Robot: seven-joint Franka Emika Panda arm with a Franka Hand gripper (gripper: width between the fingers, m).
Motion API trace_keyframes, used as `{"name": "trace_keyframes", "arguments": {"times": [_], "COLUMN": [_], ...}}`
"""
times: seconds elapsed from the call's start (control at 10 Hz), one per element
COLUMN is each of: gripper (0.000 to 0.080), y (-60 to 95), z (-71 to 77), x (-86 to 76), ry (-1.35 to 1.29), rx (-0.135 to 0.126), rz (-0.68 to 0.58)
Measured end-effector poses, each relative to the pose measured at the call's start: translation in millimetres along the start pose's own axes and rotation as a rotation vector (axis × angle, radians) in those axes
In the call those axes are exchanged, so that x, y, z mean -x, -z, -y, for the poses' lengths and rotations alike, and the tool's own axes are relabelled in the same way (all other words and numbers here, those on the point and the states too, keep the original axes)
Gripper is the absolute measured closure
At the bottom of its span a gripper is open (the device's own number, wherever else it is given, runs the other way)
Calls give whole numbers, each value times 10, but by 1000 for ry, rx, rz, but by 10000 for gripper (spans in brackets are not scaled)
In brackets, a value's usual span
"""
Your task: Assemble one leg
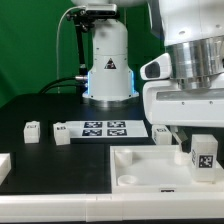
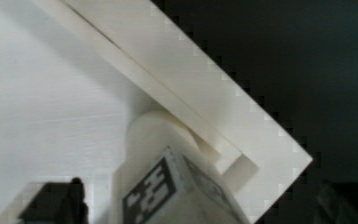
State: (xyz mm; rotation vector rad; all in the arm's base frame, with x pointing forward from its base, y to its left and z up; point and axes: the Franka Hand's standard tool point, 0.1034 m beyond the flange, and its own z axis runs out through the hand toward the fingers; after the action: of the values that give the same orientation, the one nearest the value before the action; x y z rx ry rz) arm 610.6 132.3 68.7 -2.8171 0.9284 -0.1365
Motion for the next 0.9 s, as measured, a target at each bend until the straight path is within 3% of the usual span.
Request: {"name": "trace_keyframes", "arguments": {"times": [0.1,0.3,0.8,0.9], "gripper": [151,151,151,198], "y": [3,7,10,10], "z": [45,31,-25,-25], "x": [38,17,-41,-41], "ry": [146,425,563,563], "rx": [24,48,46,46], "rz": [-7,-11,-11,-11]}}
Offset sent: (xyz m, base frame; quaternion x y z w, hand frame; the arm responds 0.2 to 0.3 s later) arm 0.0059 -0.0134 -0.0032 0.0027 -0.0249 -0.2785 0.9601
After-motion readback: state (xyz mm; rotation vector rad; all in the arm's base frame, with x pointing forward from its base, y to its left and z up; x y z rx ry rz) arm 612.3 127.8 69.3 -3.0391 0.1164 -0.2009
